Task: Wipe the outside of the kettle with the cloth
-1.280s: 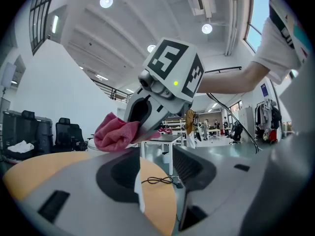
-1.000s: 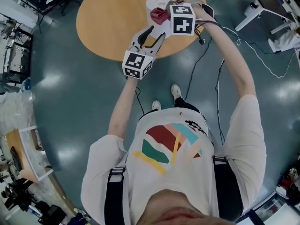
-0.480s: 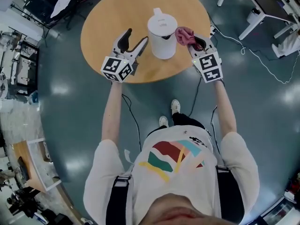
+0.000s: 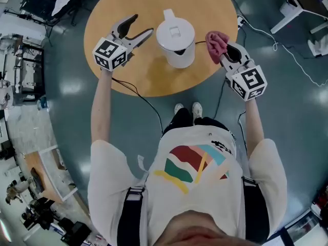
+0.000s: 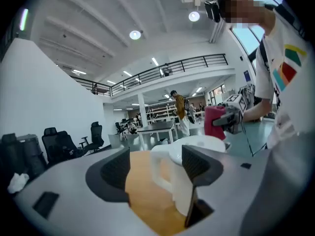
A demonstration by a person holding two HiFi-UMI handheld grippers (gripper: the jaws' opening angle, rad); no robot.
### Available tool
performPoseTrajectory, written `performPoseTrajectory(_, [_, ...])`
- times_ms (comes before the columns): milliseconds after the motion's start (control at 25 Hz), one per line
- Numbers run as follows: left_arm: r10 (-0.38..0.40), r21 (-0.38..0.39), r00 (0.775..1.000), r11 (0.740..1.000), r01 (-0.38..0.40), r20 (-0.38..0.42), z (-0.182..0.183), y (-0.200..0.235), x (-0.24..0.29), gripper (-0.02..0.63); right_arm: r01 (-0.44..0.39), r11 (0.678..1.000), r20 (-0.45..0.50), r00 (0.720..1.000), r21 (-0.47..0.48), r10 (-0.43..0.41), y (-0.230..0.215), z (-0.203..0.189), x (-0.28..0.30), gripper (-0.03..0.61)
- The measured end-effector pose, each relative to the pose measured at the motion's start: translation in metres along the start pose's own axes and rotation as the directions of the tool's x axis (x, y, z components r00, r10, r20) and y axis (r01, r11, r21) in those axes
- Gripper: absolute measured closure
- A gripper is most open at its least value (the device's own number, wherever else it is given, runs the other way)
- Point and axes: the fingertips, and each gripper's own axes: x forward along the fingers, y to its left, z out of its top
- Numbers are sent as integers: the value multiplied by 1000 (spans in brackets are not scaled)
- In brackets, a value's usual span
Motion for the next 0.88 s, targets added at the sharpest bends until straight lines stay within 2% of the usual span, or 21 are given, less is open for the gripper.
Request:
performPoseTrajectory(160, [-20,119,997,992,29,-78,-28,32,36,258,33,999,-41,999,17,-32,-5,-11,15,531])
performPoseTrajectory(320, [-120,207,981,967,150,-151,-62,54,80,258,96,995,-125,988,23,-93,-7,-32,30,531])
performPoseTrajectory(440, [-247,180,963,948,264,-111,-69,49,102,258,159,987,-154,976,29,-153,-15,-35,35,531])
performPoseTrajectory(520, [-321,156,942,930,333,-95,-76,38,113,258,183,983,-157,972,33,-176,-20,-39,36,532])
performPoseTrajectory(680, [-457,93,885,881,464,-87,-85,2,134,258,221,975,-178,960,19,-214,-27,-46,23,531])
performPoseTrajectory(760, [-505,67,860,858,509,-74,-79,-1,141,275,237,971,-190,955,20,-229,-35,-40,27,531])
performPoseTrajectory(840, [-531,58,844,842,536,-81,-73,1,145,396,247,969,-197,951,25,-237,-46,-31,34,532])
performPoseTrajectory(880, [-529,62,844,843,534,-87,-71,2,147,420,247,969,-199,951,27,-237,-51,-28,36,531])
